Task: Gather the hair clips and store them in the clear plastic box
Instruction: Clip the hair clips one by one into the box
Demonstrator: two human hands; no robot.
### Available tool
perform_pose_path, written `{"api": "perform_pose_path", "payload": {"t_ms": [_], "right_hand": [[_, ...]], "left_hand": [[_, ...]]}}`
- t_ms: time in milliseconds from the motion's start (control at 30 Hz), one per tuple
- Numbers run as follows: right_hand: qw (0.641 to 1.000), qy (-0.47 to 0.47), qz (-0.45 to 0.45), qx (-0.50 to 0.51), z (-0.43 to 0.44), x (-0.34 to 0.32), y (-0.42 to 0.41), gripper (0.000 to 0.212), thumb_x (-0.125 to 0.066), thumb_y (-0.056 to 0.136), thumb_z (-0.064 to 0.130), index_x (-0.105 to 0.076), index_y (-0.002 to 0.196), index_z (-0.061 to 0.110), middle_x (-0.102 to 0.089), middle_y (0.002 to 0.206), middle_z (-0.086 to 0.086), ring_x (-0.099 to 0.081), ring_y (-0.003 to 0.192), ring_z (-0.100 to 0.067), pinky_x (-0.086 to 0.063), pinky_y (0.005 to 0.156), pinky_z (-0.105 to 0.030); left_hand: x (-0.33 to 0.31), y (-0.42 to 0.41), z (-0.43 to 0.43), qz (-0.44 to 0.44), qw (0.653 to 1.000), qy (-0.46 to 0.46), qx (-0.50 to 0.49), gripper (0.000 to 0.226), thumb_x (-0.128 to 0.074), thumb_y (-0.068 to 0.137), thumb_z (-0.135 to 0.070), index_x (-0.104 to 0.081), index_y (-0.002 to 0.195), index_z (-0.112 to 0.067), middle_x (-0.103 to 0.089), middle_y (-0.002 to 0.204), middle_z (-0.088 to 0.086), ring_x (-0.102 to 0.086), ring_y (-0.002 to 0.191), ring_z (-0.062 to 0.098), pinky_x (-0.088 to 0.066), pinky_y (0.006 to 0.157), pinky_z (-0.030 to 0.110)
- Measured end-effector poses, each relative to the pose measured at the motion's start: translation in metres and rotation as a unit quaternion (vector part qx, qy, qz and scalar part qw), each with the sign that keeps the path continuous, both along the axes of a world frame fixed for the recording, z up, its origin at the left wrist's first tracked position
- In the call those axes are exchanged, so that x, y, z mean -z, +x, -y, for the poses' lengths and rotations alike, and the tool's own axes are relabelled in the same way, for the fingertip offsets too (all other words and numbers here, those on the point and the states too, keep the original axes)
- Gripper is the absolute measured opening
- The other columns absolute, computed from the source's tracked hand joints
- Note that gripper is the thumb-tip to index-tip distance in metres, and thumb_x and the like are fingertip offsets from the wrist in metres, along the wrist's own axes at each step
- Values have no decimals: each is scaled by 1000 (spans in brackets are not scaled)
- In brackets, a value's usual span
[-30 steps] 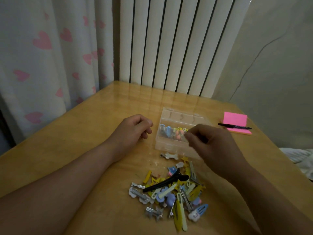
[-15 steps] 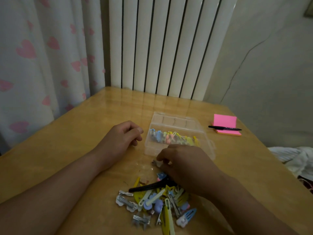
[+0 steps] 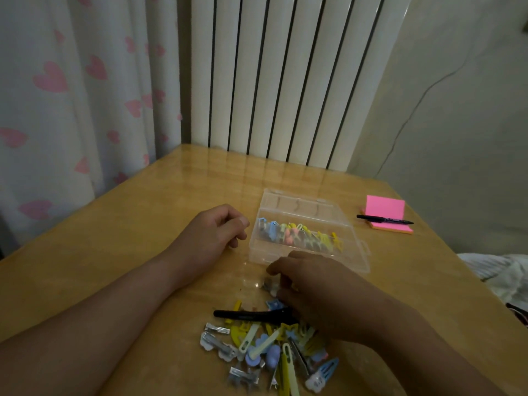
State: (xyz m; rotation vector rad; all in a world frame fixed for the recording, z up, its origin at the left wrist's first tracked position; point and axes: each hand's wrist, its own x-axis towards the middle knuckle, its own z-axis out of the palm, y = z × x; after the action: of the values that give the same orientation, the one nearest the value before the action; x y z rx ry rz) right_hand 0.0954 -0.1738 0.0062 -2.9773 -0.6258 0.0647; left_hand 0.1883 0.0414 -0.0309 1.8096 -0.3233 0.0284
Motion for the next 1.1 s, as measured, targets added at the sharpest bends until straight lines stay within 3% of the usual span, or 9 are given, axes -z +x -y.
{"api": "perform_pose_path", "payload": {"t_ms": [200,367,500,600,667,767,1100], "right_hand": [[999,3,-39,-8,0,-7,-6,19,-54,107,37,-54,126,39,-52,118,15,-59,104,-8,-54,93,-34],[995,90,-43,23,1,-18,-12,10,-65,101,34,-56,103,39,-60,103,18,-58,90,-3,-52,76,-23],[962,252,68,83,22,-34,2,12,-70,98,31,-62,101,39,-68,95,15,-64,86,-1,-53,71,-21],[929,280,149,188,56,-43,37,7,-72,97,28,-66,98,28,-72,90,8,-68,82,-9,-53,68,-28],[916,270,146,256,76,-42,60,7,-74,97,28,-68,95,24,-72,89,6,-69,79,-17,-53,63,-31],[924,202,114,303,94,-32,81,11,-75,97,28,-71,91,19,-73,85,3,-68,74,-17,-50,58,-30],[954,-5,56,294,87,-27,103,19,-79,93,31,-79,88,13,-75,81,-2,-70,77,-19,-62,76,-36]], "left_hand": [[0,-1,0,0,1000,-8,2,20,-65,103,-27,-73,102,-10,-78,91,5,-66,76,11,-53,78,30],[1,0,-1,0,1000,-2,9,19,-64,103,-29,-74,101,-12,-78,91,4,-67,79,13,-56,85,39],[1,1,-1,2,1000,-5,8,19,-64,104,-29,-74,100,-13,-78,91,3,-67,78,12,-54,82,35],[1,2,-1,1,1000,-8,9,19,-64,103,-30,-74,99,-14,-78,90,2,-68,79,14,-56,86,41],[1,2,-1,2,1000,-7,9,19,-65,103,-30,-74,99,-14,-77,90,2,-68,79,15,-56,87,42],[0,0,-1,3,1000,-9,10,20,-64,103,-29,-74,99,-13,-77,90,3,-68,80,16,-56,87,42],[1,2,-1,-2,1000,-11,10,20,-64,103,-29,-74,100,-13,-77,90,4,-68,80,16,-56,88,44]]}}
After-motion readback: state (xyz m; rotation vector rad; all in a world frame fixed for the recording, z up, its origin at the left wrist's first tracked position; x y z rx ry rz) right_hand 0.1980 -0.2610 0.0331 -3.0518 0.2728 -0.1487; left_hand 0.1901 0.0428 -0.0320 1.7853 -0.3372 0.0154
